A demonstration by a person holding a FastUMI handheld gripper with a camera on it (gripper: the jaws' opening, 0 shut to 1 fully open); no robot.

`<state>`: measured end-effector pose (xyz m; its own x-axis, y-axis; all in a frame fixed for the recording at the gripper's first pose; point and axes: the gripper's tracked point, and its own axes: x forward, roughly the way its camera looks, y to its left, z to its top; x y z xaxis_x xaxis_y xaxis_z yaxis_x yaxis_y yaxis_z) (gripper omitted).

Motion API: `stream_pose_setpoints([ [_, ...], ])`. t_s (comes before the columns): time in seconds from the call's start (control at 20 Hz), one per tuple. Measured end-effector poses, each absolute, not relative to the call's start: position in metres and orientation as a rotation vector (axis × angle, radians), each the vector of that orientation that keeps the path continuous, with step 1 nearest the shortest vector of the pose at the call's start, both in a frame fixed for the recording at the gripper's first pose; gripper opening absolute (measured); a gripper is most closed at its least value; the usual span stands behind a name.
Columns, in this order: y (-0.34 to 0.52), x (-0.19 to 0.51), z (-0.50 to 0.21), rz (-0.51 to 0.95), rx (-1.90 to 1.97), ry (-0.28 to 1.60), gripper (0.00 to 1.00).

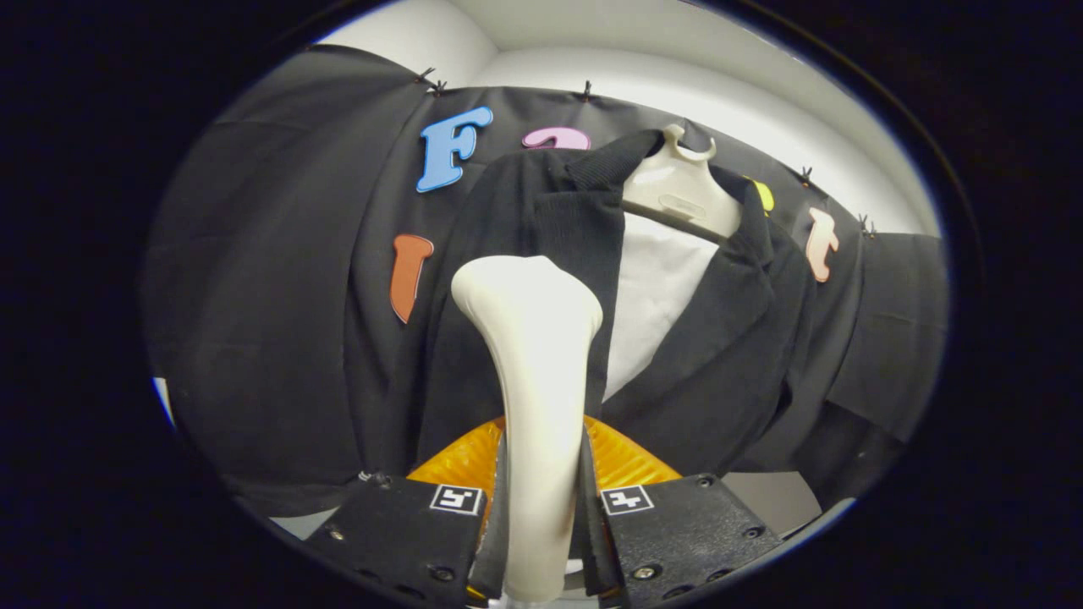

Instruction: Iron the clothes twice with a garment steamer, once on the left side and once on the right side.

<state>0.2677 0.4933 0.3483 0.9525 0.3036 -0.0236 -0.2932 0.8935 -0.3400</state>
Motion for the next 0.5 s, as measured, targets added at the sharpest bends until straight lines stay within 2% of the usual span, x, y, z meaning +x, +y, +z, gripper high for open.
stream_pose_setpoints([
  [0.5,0.489,0.267,0.289,0.314,-0.372,0.048,0.38],
])
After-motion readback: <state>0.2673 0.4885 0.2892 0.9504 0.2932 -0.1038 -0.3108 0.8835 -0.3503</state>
